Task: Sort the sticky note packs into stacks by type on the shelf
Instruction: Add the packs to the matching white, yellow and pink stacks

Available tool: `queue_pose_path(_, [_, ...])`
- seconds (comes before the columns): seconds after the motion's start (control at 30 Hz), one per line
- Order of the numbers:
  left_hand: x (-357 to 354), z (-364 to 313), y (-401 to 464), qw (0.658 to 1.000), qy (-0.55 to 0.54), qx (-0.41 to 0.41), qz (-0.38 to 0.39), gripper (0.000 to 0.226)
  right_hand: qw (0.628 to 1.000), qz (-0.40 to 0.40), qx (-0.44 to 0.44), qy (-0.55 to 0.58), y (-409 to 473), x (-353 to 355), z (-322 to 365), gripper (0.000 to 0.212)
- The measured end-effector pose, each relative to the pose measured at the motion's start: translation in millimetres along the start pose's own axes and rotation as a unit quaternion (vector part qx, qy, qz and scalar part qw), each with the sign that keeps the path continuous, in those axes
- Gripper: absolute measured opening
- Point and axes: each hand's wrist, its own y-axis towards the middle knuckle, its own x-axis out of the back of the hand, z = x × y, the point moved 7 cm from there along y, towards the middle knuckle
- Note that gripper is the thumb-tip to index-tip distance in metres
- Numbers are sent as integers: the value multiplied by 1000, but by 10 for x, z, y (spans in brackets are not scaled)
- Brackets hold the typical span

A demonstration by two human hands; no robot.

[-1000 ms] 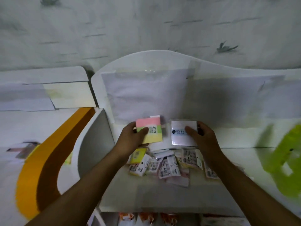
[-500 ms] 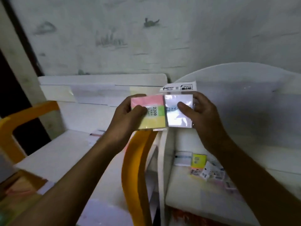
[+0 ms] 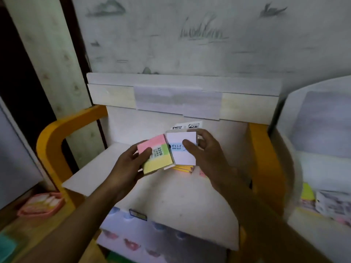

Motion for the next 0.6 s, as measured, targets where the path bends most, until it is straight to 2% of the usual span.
queue_pose_path(0.2, [502,124,459,998,-19,39,-44,26,999,-4,-22,28,296,-347,-250,22])
queue_pose_path(0.37, [771,203,916,995,-28,53,-86,34,996,-50,-26,74,701,-287,-460,19])
queue_pose_path(0.6, [914,383,1429,994,23,70,-76,24,984,-107,-105,102,1061,-218,-1047,6])
